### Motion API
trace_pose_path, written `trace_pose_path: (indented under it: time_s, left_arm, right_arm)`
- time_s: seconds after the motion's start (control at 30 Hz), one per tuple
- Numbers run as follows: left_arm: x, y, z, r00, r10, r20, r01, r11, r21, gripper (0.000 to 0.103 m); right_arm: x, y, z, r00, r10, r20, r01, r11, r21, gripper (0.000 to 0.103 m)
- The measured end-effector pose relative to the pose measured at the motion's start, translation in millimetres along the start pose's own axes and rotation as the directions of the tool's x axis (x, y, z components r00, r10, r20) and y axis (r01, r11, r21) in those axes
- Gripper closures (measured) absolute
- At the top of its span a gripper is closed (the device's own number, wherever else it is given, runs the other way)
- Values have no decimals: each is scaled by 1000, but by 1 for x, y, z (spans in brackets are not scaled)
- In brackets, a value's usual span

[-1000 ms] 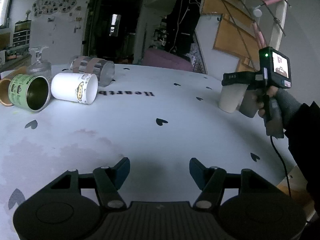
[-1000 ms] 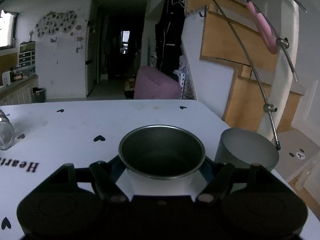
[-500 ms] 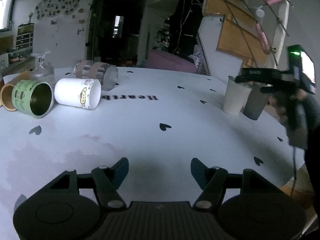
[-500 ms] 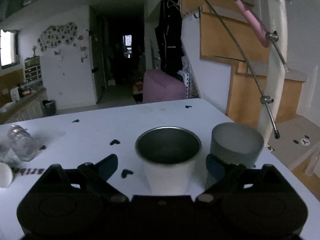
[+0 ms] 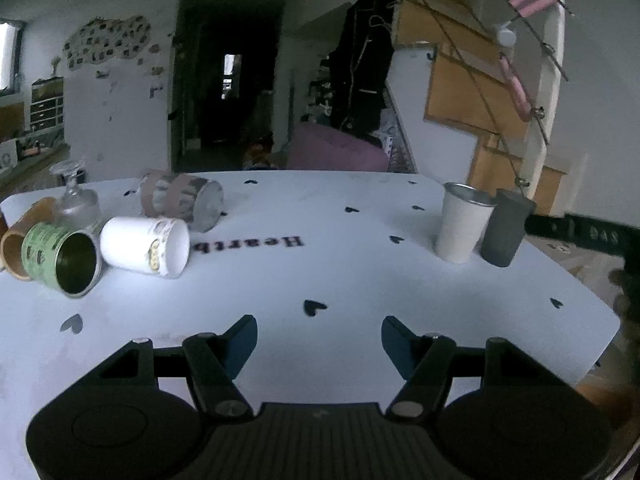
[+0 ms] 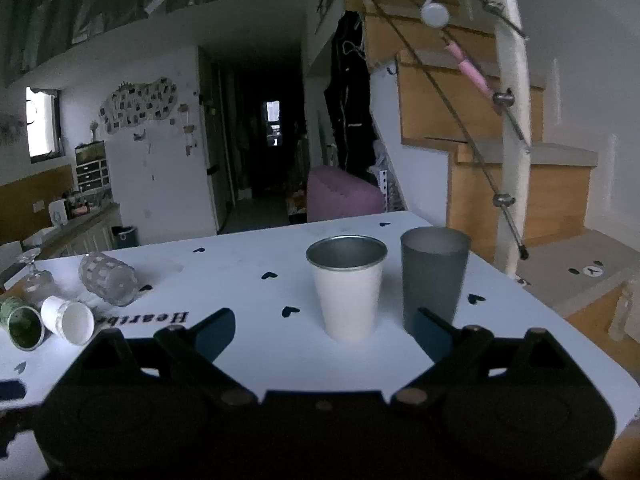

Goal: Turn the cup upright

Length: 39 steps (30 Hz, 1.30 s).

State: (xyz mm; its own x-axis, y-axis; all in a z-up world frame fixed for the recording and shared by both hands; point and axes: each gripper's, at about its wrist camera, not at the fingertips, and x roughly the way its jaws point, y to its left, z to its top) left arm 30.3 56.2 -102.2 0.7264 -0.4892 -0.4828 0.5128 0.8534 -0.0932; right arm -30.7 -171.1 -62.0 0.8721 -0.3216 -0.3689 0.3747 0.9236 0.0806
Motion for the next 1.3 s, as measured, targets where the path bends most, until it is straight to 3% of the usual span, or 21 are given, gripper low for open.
trace_pose_path:
  time_s: [0.37,0.43,0.7,0.77,1.3]
  left_arm:
    - [-4,-23,2,1000,-8,2,8,999,31,33]
    - [-4,-25,2,1000,-1,6,0,999,32,19]
    - [-11,-31,2,999,29,29,-31,998,46,7]
    - [-11,-32,1,999,37,26,-38,998,40,0]
    - [-12,-33,-3,998,67,16,-68,996,51,0]
  right_arm:
    - [-45,-4,-24,999,-30,32,30,999,-22,6]
    - [-53,-3,-26,999,-35,41,36,999,-29,4]
    - [-63,-4,-38,998,-50,22,51,998,-41,0]
    - [-64,-6,-40,998,-58,18,58,998,-32,0]
    - [-66,-4,-43,998,-61,7,62,997,-43,0]
